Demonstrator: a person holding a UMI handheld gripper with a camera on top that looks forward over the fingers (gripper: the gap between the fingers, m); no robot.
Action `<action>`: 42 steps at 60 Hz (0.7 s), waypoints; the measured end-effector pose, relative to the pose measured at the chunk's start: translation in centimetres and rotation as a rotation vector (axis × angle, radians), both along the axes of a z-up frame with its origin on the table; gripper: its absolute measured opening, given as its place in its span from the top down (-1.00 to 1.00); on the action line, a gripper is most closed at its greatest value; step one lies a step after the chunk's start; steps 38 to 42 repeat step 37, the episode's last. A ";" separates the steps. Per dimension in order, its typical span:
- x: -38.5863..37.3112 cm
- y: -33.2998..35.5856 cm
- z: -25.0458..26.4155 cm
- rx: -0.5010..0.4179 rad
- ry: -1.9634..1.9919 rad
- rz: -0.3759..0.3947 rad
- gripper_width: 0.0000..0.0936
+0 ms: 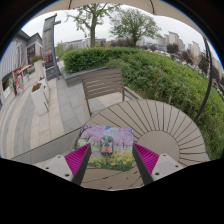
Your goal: Arrange mouse
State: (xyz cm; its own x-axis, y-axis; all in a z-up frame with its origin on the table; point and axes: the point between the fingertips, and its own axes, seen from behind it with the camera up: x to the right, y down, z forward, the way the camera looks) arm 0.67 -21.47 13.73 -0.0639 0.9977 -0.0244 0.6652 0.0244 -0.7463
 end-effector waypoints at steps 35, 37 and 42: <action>13.9 7.3 12.4 0.029 0.032 -0.123 -0.81; 14.0 7.6 12.1 0.029 0.026 -0.130 -0.80; 14.0 7.6 12.1 0.029 0.026 -0.130 -0.80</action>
